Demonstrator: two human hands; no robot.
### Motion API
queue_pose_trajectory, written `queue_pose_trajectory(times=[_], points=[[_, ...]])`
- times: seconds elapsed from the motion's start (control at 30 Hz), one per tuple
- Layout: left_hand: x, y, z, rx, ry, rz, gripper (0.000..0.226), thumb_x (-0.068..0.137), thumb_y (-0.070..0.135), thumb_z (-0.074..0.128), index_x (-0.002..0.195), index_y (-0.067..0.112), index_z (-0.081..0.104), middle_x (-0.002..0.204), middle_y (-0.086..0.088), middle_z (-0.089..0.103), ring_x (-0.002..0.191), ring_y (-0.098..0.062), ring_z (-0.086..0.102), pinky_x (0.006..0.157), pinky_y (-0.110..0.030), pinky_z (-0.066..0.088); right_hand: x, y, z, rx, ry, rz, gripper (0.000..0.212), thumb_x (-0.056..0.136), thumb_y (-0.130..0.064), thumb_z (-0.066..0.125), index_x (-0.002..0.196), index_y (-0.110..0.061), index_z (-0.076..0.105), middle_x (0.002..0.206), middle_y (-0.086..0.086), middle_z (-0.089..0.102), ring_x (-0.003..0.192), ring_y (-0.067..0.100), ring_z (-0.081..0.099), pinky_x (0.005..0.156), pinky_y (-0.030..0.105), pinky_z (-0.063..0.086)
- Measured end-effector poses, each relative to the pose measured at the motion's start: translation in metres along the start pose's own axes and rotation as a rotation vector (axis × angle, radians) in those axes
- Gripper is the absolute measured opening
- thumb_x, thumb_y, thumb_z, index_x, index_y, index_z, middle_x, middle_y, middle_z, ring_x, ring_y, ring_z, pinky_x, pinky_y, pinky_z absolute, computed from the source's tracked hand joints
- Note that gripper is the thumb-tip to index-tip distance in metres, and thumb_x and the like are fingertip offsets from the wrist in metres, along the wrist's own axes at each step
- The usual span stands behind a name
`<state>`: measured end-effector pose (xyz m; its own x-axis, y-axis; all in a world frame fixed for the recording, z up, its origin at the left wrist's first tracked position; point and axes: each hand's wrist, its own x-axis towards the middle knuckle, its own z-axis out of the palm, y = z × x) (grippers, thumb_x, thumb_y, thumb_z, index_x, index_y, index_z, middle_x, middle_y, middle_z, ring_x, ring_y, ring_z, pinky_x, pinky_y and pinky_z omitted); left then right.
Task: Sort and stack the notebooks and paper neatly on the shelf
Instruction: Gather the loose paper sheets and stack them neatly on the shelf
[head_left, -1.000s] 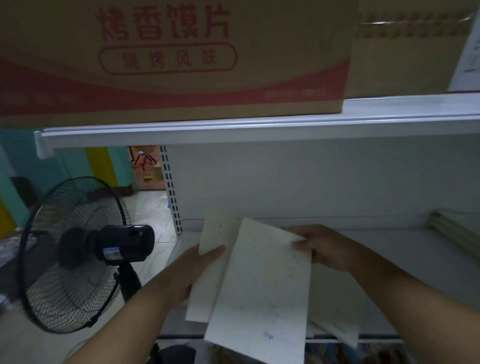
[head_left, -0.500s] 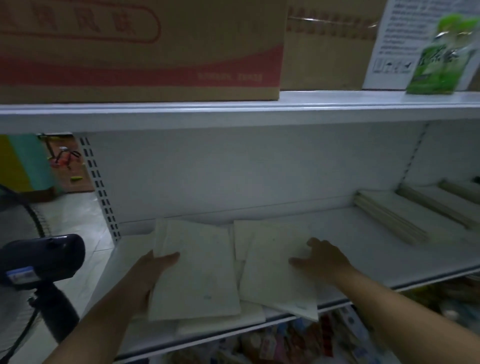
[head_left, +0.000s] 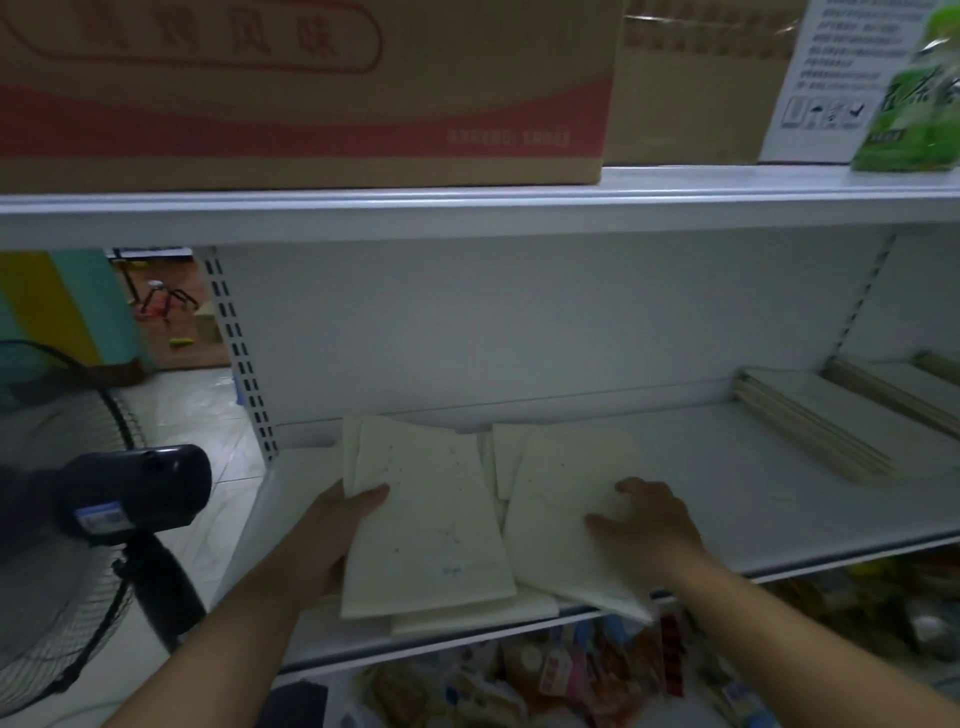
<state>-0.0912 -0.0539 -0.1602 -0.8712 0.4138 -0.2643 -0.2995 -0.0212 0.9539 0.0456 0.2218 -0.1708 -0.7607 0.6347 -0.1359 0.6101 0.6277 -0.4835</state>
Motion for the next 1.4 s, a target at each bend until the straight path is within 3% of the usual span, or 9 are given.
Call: queue_pose_trajectory(times=[0.13, 0.27, 0.47, 0.7, 0.8, 0.87, 1.03, 1.2, 1.4], points=[[-0.013, 0.002, -0.010, -0.046, 0.049, -0.005, 0.016, 0.092, 0.020, 0.058, 0.108, 0.017, 0.061, 0.101, -0.013, 0.069, 0.088, -0.031, 0.067, 0.060, -0.036, 0.058, -0.038, -0.013, 0.025, -0.337, -0.088, -0.257, 0.114, 0.059, -0.094, 0.026, 0.150, -0.028, 0.008, 0.157, 0.006, -0.019, 0.145, 0.030, -0.016, 0.116, 0.048, 0.001], [-0.034, 0.008, -0.021, -0.075, 0.112, 0.016, 0.020, 0.092, 0.019, 0.058, 0.111, 0.018, 0.059, 0.106, -0.015, 0.068, 0.093, -0.033, 0.065, 0.071, -0.040, 0.055, -0.043, -0.004, 0.032, -0.487, -0.212, -0.532, 0.127, 0.050, -0.097, 0.003, 0.152, -0.021, 0.000, 0.159, 0.001, -0.013, 0.147, 0.021, -0.010, 0.116, 0.049, -0.001], [-0.068, 0.026, -0.009, -0.040, 0.143, 0.085, 0.015, 0.095, 0.015, 0.052, 0.108, 0.014, 0.058, 0.097, -0.016, 0.069, 0.085, -0.033, 0.066, 0.071, -0.040, 0.052, -0.054, 0.025, 0.009, -0.649, -0.260, -0.785, 0.067, 0.098, -0.034, 0.037, 0.152, -0.019, -0.001, 0.156, 0.003, -0.017, 0.147, 0.023, -0.006, 0.118, 0.043, 0.003], [-0.106, 0.005, 0.080, 0.051, 0.091, 0.159, 0.034, 0.093, 0.015, 0.053, 0.127, 0.012, 0.051, 0.112, -0.019, 0.066, 0.098, -0.038, 0.065, 0.082, -0.048, 0.053, -0.093, 0.081, -0.063, 0.252, 0.288, -0.630, 0.074, 0.076, 0.015, 0.044, 0.138, -0.024, 0.046, 0.138, -0.015, 0.041, 0.131, 0.012, 0.044, 0.099, -0.001, 0.018], [-0.118, -0.015, 0.145, 0.051, 0.020, 0.142, 0.027, 0.095, 0.012, 0.052, 0.122, 0.011, 0.053, 0.104, -0.018, 0.068, 0.087, -0.033, 0.069, 0.066, -0.040, 0.057, -0.116, 0.102, -0.079, 0.065, 0.297, -0.890, 0.082, 0.059, 0.009, 0.042, 0.135, -0.021, 0.050, 0.139, -0.012, 0.036, 0.132, 0.022, 0.042, 0.113, 0.031, 0.030], [-0.133, -0.027, 0.200, -0.008, -0.051, 0.089, 0.018, 0.096, 0.013, 0.050, 0.113, 0.013, 0.056, 0.098, -0.018, 0.071, 0.080, -0.032, 0.070, 0.059, -0.037, 0.057, -0.139, 0.119, -0.093, -0.075, 0.099, -0.905, 0.083, 0.069, 0.001, 0.040, 0.145, -0.030, 0.032, 0.149, -0.016, 0.016, 0.144, 0.015, 0.013, 0.117, 0.034, 0.006], [-0.155, -0.062, 0.297, -0.056, -0.209, -0.017, 0.048, 0.085, 0.048, 0.057, 0.124, 0.021, 0.054, 0.111, -0.015, 0.070, 0.098, -0.036, 0.068, 0.089, -0.054, 0.051, -0.167, 0.195, -0.133, -0.248, -0.160, -0.771, 0.063, 0.097, -0.029, 0.042, 0.149, -0.039, 0.007, 0.157, -0.016, -0.006, 0.144, 0.005, -0.009, 0.120, 0.033, 0.001], [-0.164, -0.086, 0.378, -0.007, -0.336, -0.023, 0.033, 0.087, 0.000, 0.055, 0.117, 0.014, 0.057, 0.102, -0.020, 0.071, 0.093, -0.041, 0.067, 0.085, -0.055, 0.053, -0.180, 0.269, -0.170, -0.162, -0.241, -0.609, 0.089, 0.075, -0.078, 0.039, 0.149, -0.041, 0.007, 0.149, -0.030, -0.011, 0.138, -0.004, -0.018, 0.115, 0.024, -0.004], [-0.149, -0.092, 0.473, 0.015, -0.482, -0.019, 0.037, 0.088, 0.001, 0.051, 0.122, 0.017, 0.055, 0.101, -0.016, 0.072, 0.090, -0.037, 0.069, 0.071, -0.041, 0.055, -0.152, 0.342, -0.211, 0.854, 0.009, 0.116, 0.034, 0.092, -0.031, 0.058, 0.125, -0.024, 0.052, 0.118, -0.014, 0.059, 0.111, 0.014, 0.058, 0.087, 0.027, 0.047]])
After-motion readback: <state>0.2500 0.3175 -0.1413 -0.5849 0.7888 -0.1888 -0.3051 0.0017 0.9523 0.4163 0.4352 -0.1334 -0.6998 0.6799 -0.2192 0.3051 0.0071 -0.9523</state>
